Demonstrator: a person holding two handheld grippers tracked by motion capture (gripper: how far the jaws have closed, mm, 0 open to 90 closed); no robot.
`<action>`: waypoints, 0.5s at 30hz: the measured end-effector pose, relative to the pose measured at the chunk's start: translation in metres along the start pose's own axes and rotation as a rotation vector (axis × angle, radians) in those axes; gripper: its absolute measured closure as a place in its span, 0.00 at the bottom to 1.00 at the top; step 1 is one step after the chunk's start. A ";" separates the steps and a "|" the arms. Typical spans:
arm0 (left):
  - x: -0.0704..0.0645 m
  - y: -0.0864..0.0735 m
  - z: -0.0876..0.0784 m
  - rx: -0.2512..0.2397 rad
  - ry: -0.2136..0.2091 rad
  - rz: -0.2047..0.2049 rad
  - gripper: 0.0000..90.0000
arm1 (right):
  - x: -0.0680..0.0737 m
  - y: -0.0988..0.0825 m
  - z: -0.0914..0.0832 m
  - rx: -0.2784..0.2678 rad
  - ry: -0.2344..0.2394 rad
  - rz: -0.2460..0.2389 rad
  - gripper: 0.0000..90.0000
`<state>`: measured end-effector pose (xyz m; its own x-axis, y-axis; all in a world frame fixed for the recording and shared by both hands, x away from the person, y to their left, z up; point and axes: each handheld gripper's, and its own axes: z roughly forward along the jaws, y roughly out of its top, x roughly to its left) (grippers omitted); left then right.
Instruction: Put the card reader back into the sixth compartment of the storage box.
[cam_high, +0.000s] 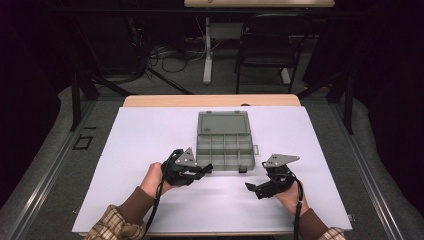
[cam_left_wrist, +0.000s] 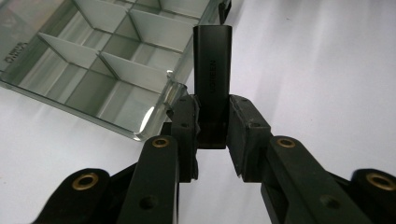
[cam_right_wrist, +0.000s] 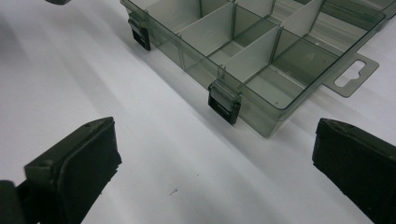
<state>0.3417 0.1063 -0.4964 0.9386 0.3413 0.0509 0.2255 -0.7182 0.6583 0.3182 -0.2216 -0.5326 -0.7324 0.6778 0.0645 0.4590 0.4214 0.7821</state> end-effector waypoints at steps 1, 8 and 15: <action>0.000 0.000 0.000 -0.007 0.004 -0.002 0.82 | 0.000 0.000 0.000 0.001 0.000 -0.001 0.00; 0.001 0.004 -0.002 -0.038 0.027 -0.010 0.82 | 0.000 0.000 0.000 -0.001 -0.001 -0.002 0.00; 0.004 0.006 0.000 -0.057 0.052 -0.030 0.82 | 0.000 0.000 0.000 0.000 -0.002 -0.002 0.00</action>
<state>0.3472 0.1034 -0.4916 0.9166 0.3939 0.0686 0.2363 -0.6720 0.7018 0.3185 -0.2219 -0.5325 -0.7323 0.6782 0.0612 0.4570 0.4228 0.7826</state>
